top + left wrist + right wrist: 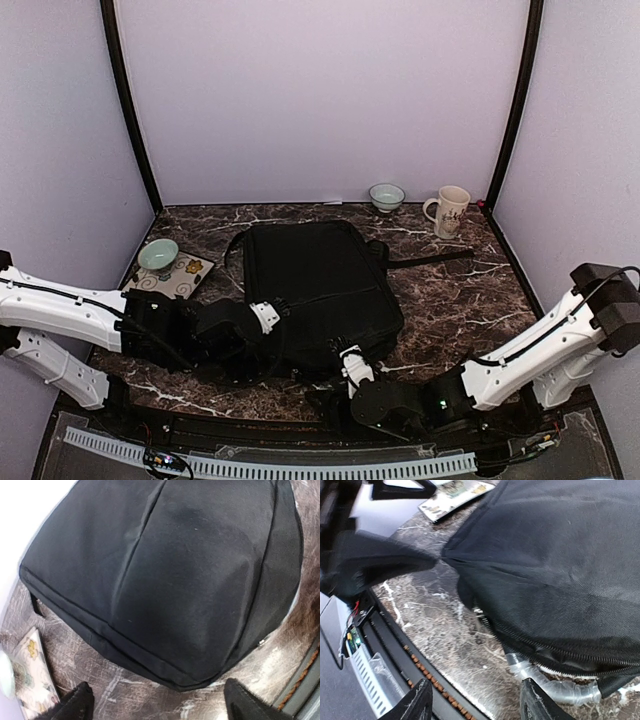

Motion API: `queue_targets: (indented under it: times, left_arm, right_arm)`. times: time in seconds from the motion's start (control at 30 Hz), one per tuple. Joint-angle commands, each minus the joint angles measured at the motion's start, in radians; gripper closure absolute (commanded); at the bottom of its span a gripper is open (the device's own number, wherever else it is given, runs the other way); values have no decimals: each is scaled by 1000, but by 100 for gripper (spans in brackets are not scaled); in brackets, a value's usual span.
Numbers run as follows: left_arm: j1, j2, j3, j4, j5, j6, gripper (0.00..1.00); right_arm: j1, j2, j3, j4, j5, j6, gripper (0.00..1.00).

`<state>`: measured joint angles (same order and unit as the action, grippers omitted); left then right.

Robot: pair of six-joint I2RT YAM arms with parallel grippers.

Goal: Pack the student bag
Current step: Hold the student bag at the center of the board, then pick up the largest pocket of the bag from the student bag.

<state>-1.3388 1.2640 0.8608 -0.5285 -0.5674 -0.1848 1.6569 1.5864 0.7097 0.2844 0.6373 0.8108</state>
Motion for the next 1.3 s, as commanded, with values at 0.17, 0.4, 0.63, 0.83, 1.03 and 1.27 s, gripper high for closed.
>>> queue_targets:
  times: [0.17,0.4,0.63,0.83,1.03,1.27]
  left_arm:
    - [-1,60,-21,2,48,-33,2]
    - [6,139,23,-17,-7,-31,17]
    - [15,200,59,63,-6,53,46]
    - [18,287,121,117,11,108,76]
    - [20,318,199,159,79,144,100]
    - [25,370,309,173,150,184,100]
  right_arm:
    - [-103,70,-41,72,-134,99,43]
    - [-172,56,-114,116,-161,106,44]
    - [-290,15,-202,180,-210,50,45]
    - [-436,-160,-259,146,-260,-85,45]
    - [-407,-410,-354,54,-318,-104,46]
    - [-200,-548,-418,9,-221,30,44]
